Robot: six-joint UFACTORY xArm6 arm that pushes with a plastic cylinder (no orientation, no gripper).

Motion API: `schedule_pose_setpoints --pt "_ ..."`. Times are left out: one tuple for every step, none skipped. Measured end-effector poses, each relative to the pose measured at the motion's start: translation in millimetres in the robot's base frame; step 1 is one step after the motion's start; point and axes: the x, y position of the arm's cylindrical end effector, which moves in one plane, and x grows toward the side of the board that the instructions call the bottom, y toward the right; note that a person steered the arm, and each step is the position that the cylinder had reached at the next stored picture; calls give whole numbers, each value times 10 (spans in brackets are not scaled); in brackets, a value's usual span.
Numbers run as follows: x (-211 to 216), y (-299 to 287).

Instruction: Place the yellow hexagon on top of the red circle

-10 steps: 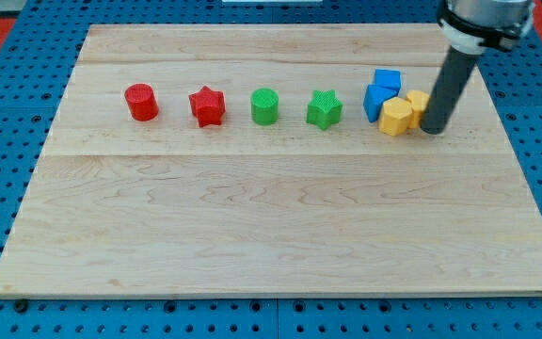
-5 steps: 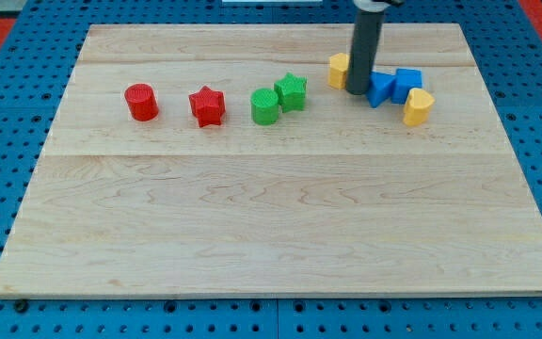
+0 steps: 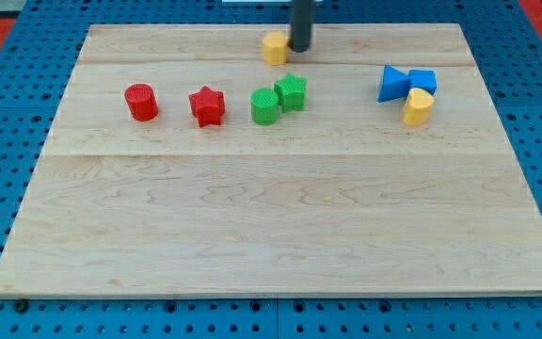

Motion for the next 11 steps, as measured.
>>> schedule_pose_setpoints --pt "0 -797" --pt "0 -899" --pt "0 -911" --pt "-29 -912" --pt "-58 -740" --pt "197 -590" --pt "428 -1031" --pt "406 -1555" --pt "305 -1164" --pt "190 -1180" --pt "248 -1383"
